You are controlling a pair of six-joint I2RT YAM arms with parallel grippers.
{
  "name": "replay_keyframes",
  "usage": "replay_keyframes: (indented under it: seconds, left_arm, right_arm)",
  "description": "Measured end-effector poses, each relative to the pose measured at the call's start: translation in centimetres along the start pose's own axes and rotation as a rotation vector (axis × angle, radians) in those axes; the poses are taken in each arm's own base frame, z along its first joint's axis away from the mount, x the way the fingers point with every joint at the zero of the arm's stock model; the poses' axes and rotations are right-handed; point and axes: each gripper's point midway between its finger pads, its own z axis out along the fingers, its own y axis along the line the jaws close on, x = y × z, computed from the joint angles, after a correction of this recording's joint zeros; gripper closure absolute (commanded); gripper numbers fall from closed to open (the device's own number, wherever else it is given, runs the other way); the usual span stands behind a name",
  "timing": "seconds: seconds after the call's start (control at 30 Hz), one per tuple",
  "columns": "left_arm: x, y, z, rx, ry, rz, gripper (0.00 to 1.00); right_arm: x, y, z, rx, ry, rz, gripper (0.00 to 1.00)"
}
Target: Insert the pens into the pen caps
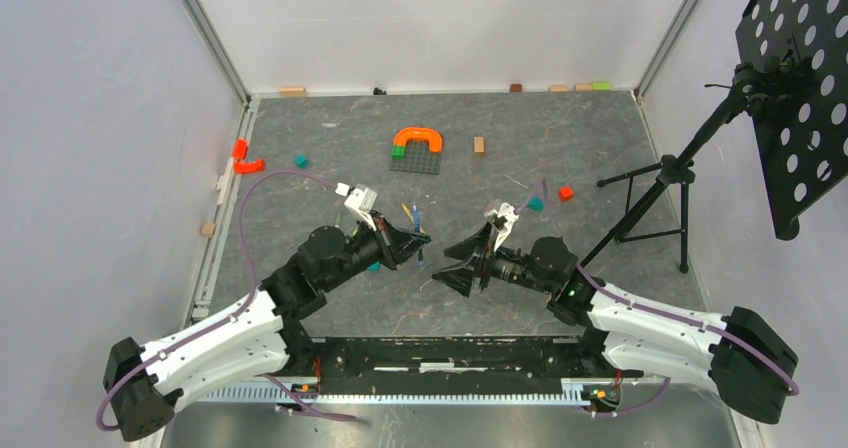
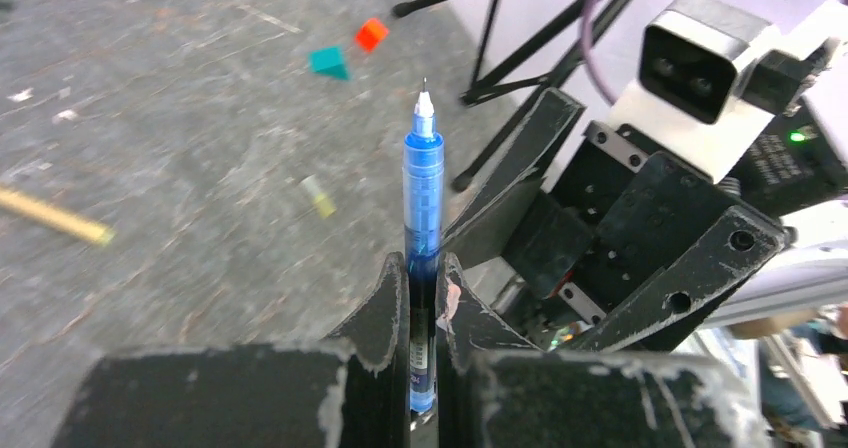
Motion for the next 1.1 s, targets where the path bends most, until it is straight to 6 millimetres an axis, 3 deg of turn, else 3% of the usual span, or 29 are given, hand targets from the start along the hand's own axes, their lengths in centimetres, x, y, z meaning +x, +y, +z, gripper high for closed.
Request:
replay_keyframes:
  seconds: [0.17, 0.3, 0.57, 0.67, 0.8, 0.87, 0.9, 0.93, 0.97, 1.03, 1.1]
  left_arm:
    - [-0.6, -2.4, 0.7, 0.136, -0.045, -0.056, 0.98]
    - [-0.8, -3.7, 0.8, 0.210, -0.058, -0.079, 0.98]
    - [-2.1, -6.1, 0.3, 0.325, -0.099, -0.075, 0.98]
    - [-2.2, -6.6, 0.1, 0.354, -0.101, -0.070, 0.98]
    - [-2.5, -7.3, -0.2, 0.396, -0.114, -0.064, 0.96]
    - [-2.6, -7.5, -0.3, 0.413, -0.124, -0.047, 0.84]
    - [-2.7, -7.5, -0.3, 0.415, -0.128, -0.040, 0.71]
    - [-2.7, -7.5, -0.4, 0.419, -0.128, -0.036, 0.48]
    - [-2.7, -7.5, -0.4, 0.422, -0.127, -0.032, 0.34]
    - [-2.4, -7.6, -0.7, 0.427, -0.115, -0.027, 0.25]
    - [-2.3, -7.4, -1.1, 0.414, -0.105, -0.026, 0.29]
  right_arm:
    - [-1.9, 2.4, 0.8, -0.116, -0.039, -0.013, 0.28]
    - [-3.5, 4.0, 1.7, -0.191, -0.066, -0.016, 0.38]
    - [-4.0, 5.4, 2.6, -0.273, -0.044, -0.005, 0.54]
    - [-4.0, 5.7, 2.6, -0.286, -0.039, -0.007, 0.67]
    - [-4.3, 5.7, 2.8, -0.285, -0.041, -0.003, 0.95]
    - [-4.4, 5.6, 2.9, -0.276, -0.036, 0.024, 1.00]
    - [-4.4, 5.6, 2.9, -0.273, -0.031, 0.032, 1.00]
    - [-4.4, 5.6, 2.9, -0.273, -0.028, 0.034, 1.00]
    - [-4.4, 5.6, 2.9, -0.274, -0.027, 0.031, 1.00]
    - [-4.3, 5.7, 2.9, -0.279, -0.026, 0.012, 1.00]
    - [-4.4, 5.7, 2.9, -0.281, -0.028, 0.004, 1.00]
